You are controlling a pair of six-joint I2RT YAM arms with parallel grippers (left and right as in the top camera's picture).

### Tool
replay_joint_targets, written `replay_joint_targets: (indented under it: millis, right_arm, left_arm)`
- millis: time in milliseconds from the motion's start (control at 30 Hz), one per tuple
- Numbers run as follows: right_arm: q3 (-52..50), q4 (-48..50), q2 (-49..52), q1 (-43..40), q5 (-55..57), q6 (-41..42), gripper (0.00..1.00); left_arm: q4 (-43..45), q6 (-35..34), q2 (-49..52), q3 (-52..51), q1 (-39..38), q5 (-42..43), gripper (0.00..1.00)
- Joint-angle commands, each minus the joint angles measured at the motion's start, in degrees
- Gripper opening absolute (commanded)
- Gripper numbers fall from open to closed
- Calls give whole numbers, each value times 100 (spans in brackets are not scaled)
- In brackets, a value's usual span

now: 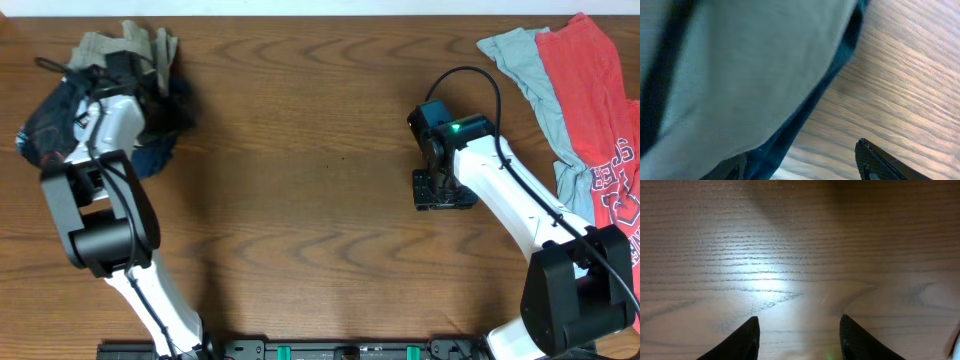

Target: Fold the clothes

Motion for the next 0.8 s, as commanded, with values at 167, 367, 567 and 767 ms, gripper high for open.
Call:
replay_joint_targets:
  millis: [167, 367, 567, 767]
  right_arm:
    - [79, 160, -76, -149, 76, -31, 54]
    - [79, 426, -76, -466, -826, 166, 79]
    - [79, 533, -76, -863, -1668, 144, 99]
    - [79, 149, -76, -1075, -1731, -7, 99]
  left_arm:
    - [-404, 85, -57, 302, -39, 601, 79]
    - [-1141, 389, -179, 302, -656, 529, 100]
    - [-2664, 380, -186, 299, -1276, 280, 98]
    - [-4218, 385, -184, 299, -1532, 271, 98]
